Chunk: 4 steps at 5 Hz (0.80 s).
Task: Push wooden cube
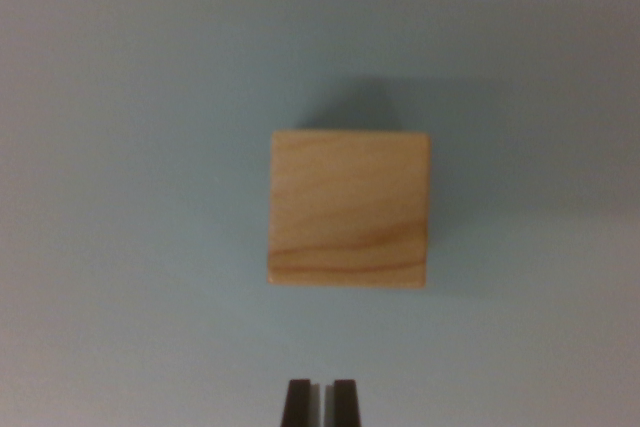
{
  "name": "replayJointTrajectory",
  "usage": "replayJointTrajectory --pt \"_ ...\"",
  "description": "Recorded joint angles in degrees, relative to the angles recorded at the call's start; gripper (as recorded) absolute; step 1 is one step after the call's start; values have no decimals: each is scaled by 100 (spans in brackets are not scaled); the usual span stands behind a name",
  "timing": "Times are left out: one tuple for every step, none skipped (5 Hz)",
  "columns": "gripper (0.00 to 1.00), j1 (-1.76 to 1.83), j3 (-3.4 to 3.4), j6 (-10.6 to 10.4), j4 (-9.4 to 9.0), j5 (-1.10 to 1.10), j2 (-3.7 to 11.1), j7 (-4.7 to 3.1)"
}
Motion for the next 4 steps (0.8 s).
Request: replayJointTrajectory --pt "0 0 0 0 0 0 0 0" --pt "0 -19 -22 -197 -189 -9 15 -41" --pt "0 -19 -22 -197 -189 -9 15 -41" --pt "0 -37 -42 -374 -360 -17 28 -78"
